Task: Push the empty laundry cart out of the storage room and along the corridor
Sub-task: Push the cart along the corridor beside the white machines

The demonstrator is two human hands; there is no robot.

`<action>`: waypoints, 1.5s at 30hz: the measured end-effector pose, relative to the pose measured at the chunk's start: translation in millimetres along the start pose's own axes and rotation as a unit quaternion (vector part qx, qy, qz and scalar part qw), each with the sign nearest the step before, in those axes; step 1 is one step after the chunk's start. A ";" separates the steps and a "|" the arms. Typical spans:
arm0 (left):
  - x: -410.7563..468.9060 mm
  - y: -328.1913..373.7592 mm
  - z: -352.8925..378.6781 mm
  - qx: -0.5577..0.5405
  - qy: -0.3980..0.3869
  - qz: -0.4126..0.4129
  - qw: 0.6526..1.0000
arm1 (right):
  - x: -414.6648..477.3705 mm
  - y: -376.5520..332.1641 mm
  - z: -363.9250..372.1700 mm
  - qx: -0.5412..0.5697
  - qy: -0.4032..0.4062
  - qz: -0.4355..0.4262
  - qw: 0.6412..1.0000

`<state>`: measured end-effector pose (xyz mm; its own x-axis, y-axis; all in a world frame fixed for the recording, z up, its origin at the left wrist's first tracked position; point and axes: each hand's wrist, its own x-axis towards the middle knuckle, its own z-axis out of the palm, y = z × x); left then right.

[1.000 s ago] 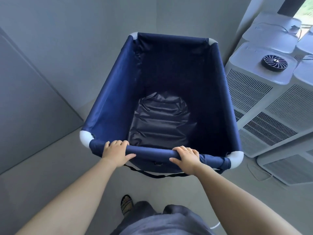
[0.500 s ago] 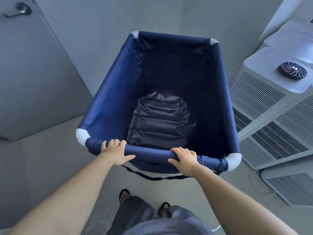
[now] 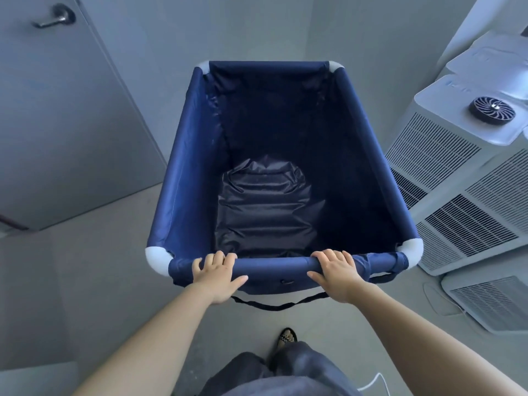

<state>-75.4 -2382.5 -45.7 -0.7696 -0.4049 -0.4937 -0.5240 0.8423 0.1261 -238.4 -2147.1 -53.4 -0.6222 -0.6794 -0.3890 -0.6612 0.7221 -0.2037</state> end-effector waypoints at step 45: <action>-153.3 101.2 99.2 -0.027 0.036 -0.163 0.986 | -104.6 91.3 24.9 -0.098 -0.055 -0.144 0.983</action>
<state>25.8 -2199.8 -42.6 -0.5794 -0.6768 -0.4542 -0.7650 0.6438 0.0167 -223.3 -2006.8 -53.7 -0.3553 -0.8256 -0.4383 -0.8777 0.4560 -0.1473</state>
